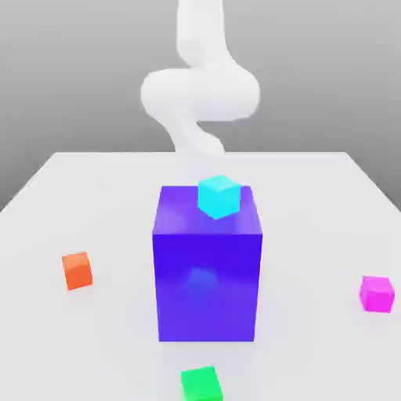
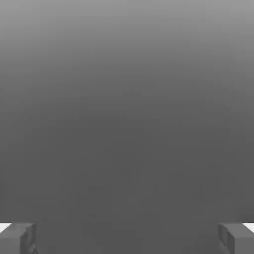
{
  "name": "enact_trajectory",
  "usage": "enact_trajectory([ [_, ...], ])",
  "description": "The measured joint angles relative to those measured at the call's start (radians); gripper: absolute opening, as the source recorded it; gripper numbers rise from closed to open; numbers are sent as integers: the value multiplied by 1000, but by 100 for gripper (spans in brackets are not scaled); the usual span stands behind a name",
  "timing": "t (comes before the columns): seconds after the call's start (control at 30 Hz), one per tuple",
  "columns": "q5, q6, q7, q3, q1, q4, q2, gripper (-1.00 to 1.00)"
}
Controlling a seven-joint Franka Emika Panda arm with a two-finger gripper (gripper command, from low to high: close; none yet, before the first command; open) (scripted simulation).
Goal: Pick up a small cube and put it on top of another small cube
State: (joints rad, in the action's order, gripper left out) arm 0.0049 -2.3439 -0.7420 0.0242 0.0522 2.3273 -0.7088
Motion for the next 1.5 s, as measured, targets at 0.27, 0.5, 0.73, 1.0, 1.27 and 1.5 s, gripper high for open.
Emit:
enact_trajectory([
  [0.27, 2, -144, 178, 89, 169, 89, 294, 0],
  [0.5, -21, -267, 313, 189, 296, 165, 547, 0],
  [0.73, -113, -388, 397, 265, 448, 240, 808, 0],
  [1.0, -295, -576, 314, 147, 592, 222, 1093, -100],
  [1.27, -283, -559, 323, 161, 580, 227, 1072, -100],
  [1.5, -119, -397, 427, 181, 445, 232, 901, -100],
])
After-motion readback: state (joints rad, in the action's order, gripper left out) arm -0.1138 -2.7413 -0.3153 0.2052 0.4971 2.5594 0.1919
